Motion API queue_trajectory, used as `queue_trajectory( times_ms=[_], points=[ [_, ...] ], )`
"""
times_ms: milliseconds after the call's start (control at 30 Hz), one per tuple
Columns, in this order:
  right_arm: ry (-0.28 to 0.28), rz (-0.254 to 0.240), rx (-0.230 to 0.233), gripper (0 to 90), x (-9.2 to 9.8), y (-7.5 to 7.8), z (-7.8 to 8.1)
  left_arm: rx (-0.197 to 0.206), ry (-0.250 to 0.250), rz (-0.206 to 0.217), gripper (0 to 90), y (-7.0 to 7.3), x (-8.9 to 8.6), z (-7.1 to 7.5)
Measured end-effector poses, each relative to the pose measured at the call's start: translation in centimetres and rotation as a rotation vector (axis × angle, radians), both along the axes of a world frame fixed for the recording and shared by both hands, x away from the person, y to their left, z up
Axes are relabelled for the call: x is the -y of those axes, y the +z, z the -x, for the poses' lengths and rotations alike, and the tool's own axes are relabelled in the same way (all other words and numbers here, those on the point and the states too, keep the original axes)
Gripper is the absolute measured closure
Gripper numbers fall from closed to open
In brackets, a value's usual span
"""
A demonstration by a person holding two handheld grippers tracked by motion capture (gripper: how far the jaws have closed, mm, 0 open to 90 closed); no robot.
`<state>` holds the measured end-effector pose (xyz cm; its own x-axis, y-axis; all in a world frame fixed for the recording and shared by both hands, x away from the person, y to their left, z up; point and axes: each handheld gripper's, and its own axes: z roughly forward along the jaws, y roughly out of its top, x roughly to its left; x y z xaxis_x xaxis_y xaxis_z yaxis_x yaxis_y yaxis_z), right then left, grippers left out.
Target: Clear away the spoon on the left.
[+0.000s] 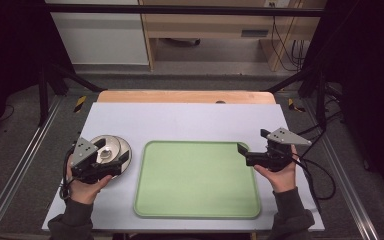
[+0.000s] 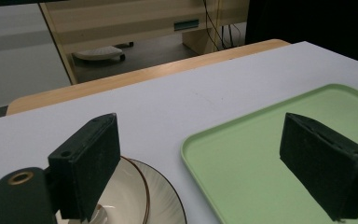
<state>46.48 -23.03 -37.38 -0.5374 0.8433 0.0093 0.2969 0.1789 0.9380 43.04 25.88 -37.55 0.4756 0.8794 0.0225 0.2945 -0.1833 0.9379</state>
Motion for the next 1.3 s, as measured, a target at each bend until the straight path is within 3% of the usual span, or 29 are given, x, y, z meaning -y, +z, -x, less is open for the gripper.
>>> queue_trajectory(
  times_ms=[600,1300],
  points=[
    [-0.003,0.012,-0.013,4.6,0.1,0.0,0.1,-0.003,0.004,-0.013,10.4,0.6,-1.2,0.3],
    [-0.006,0.032,-0.029,4.1,-0.1,-0.2,0.1,-0.010,0.049,-0.018,9.5,0.6,-3.3,1.3]
  ],
)
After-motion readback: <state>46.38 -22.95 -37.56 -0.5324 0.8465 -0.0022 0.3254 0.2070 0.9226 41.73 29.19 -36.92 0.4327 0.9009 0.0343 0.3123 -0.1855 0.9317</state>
